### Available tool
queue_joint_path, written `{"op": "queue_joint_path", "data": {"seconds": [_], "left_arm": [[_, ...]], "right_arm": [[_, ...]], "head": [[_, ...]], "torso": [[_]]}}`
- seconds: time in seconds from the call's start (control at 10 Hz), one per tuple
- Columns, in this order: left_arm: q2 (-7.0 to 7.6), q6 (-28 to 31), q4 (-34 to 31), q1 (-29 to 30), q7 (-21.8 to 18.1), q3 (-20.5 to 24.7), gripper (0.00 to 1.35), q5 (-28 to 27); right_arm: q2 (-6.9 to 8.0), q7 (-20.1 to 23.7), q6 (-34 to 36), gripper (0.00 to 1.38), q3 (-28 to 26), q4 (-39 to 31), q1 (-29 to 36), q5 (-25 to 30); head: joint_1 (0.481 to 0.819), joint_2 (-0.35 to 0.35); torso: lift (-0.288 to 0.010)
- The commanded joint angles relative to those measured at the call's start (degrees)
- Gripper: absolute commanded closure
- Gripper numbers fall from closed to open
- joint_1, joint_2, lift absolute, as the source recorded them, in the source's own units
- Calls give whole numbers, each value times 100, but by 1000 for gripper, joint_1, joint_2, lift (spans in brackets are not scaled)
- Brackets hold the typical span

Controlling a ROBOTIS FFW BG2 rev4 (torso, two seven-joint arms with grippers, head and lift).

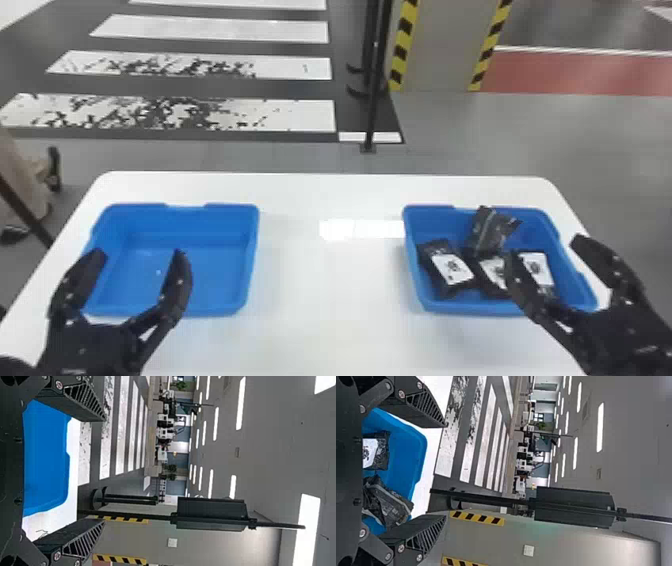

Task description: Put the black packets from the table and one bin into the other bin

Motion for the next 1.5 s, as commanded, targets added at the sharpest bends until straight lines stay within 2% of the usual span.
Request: {"op": "queue_joint_path", "data": {"seconds": [0.0,0.7,1.4], "left_arm": [[-13,-22,0,5,0,23,133,14],[-22,-92,-42,19,0,57,137,37],[-22,-64,-42,5,0,45,133,48]], "right_arm": [[0,1,-69,225,11,-12,0,10],[9,-43,-252,225,34,59,14,-218],[0,-52,-280,225,102,115,-42,-161]], "head": [[695,-49],[695,-36],[695,-34]], "torso": [[-110],[-110],[-110]]}}
